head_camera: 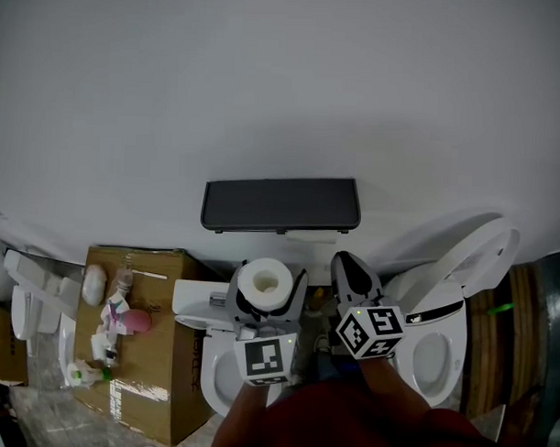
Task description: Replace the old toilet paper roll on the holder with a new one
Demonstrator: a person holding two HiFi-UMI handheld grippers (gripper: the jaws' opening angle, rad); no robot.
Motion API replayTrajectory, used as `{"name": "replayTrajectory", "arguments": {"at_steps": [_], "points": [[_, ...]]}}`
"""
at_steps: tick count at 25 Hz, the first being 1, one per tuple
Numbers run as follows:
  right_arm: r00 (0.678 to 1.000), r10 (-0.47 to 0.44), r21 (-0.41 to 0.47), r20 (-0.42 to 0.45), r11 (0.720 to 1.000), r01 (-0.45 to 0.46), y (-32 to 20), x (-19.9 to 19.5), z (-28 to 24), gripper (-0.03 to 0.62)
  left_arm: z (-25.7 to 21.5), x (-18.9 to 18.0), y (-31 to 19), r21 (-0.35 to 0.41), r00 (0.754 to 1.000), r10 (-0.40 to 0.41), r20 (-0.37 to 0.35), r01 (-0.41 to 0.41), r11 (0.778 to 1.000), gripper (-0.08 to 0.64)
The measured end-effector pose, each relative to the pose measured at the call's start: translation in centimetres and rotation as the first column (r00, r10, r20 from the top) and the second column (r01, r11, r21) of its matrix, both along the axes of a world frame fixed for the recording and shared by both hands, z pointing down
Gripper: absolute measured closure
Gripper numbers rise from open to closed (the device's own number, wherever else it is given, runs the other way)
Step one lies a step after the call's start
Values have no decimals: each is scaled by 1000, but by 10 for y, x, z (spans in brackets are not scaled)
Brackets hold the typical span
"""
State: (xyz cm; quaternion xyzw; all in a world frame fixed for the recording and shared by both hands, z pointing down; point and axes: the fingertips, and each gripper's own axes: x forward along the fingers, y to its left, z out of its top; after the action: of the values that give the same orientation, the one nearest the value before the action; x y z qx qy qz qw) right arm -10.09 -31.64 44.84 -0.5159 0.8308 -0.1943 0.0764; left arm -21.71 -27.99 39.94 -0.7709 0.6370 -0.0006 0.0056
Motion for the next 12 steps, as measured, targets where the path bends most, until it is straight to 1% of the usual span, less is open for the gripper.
{"name": "replayTrajectory", "arguments": {"at_steps": [1, 3, 4, 5, 6, 8, 9, 10, 12], "points": [[997, 1, -28, 76, 1000, 1, -2, 1, 3, 568, -1, 0, 0, 1, 1000, -1, -2, 1, 1000, 121], [975, -3, -69, 222, 997, 19, -5, 2, 8, 564, -4, 0, 0, 8, 1000, -4, -16, 4, 1000, 121], [961, -13, -74, 278, 997, 35, -7, 1, 8, 538, -5, 0, 0, 10, 1000, -5, -21, 5, 1000, 121], [947, -25, -71, 320, 996, 50, -7, -1, 8, 463, -5, -1, 0, 9, 1000, -7, -22, 7, 1000, 121], [934, -34, -67, 357, 996, 62, -8, -2, 9, 434, -4, -1, 0, 7, 1000, -9, -22, 9, 1000, 121], [896, -35, -76, 442, 994, 76, -10, -5, 11, 406, -3, -3, 0, 5, 1000, -13, -19, 13, 1000, 121], [868, -26, -93, 496, 992, 82, -12, -5, 15, 394, -3, -4, 0, 4, 1000, -15, -17, 15, 1000, 121], [832, -7, -118, 554, 989, 87, -15, -3, 19, 386, -2, -4, 0, 1, 1000, -17, -12, 17, 1000, 121], [741, 48, -178, 669, 979, 98, -23, 1, 30, 366, 0, -5, 1, -7, 1000, -23, 3, 23, 1000, 121]]}}
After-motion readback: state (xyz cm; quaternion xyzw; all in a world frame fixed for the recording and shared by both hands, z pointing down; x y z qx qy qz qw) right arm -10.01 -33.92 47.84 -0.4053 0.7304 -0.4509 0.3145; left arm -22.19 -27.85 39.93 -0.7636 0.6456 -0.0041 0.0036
